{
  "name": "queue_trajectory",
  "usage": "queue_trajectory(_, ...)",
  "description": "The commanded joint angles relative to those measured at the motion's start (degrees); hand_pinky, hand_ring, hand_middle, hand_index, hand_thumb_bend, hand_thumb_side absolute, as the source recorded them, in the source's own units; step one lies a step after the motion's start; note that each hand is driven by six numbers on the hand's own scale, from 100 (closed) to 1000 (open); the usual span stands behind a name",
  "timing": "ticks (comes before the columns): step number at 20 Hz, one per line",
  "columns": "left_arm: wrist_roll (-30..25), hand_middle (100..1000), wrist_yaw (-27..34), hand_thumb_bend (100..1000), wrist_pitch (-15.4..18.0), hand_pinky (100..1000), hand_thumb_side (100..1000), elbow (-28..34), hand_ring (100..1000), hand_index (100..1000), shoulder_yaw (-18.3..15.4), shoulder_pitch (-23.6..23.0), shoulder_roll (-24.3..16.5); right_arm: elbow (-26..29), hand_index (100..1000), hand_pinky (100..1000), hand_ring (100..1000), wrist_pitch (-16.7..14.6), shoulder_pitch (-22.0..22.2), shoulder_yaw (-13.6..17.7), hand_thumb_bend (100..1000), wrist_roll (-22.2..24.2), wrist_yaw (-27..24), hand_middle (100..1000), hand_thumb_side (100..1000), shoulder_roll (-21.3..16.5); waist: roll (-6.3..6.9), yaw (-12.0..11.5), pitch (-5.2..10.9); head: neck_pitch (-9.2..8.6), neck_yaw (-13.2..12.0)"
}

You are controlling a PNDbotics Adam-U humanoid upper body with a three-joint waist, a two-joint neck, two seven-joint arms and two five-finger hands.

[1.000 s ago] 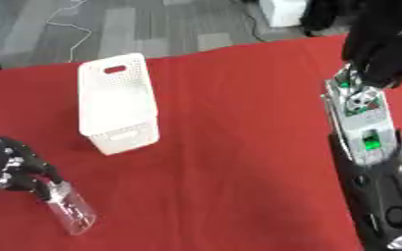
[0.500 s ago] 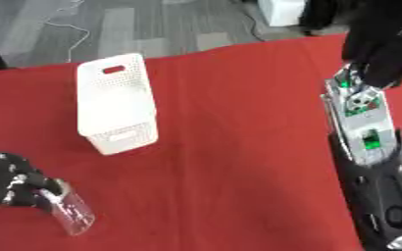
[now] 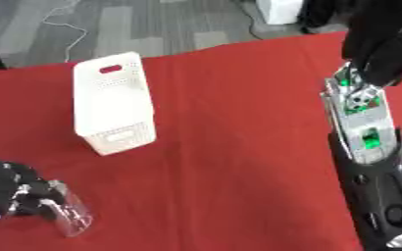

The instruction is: Pick up objects on the table and place them in the box.

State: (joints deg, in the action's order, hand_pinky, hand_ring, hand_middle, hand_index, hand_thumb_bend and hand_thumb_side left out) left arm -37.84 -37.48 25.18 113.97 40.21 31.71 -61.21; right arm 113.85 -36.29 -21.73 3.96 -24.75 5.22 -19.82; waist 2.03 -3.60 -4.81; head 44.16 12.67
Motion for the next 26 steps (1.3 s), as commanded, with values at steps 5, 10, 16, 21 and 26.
queue_trajectory(5,-12.55,850,-4.14,415,15.04,786,348,0.62,823,848,0.35,-0.56,-1.80,0.75,486,349,336,-0.08,-1.29,-0.22,100,0.27,-0.21,333,1000,-0.83,-0.02,0.43,0.26,-0.04,-0.34)
queue_trajectory(10,-9.67,842,-7.52,454,15.47,780,350,0.62,818,845,0.12,-1.35,-0.94,0.75,486,349,336,-0.12,-1.47,-0.12,100,0.28,-0.30,334,1000,-0.66,-0.18,0.59,0.11,-0.04,-0.34)
queue_trajectory(16,-6.46,843,-12.05,558,14.93,788,370,0.62,829,844,-0.52,-0.89,1.13,0.75,486,349,336,-0.12,-1.53,-0.09,100,0.18,-0.30,334,1000,-0.48,-0.45,0.61,0.11,-0.04,-0.37)
queue_trajectory(21,-3.87,859,-14.53,572,14.16,854,384,0.62,862,852,-0.07,-0.28,3.28,0.75,486,349,336,-0.13,-1.59,-0.08,100,0.14,-0.27,334,1000,-0.34,-0.64,0.66,0.07,-0.04,-0.52)
queue_trajectory(26,-3.74,893,-15.77,592,13.26,916,417,0.62,910,868,0.68,-0.01,4.32,0.75,486,350,336,-0.15,-1.74,-0.10,100,0.10,-0.26,334,1000,-0.19,-0.69,0.83,-0.01,-0.04,-0.74)
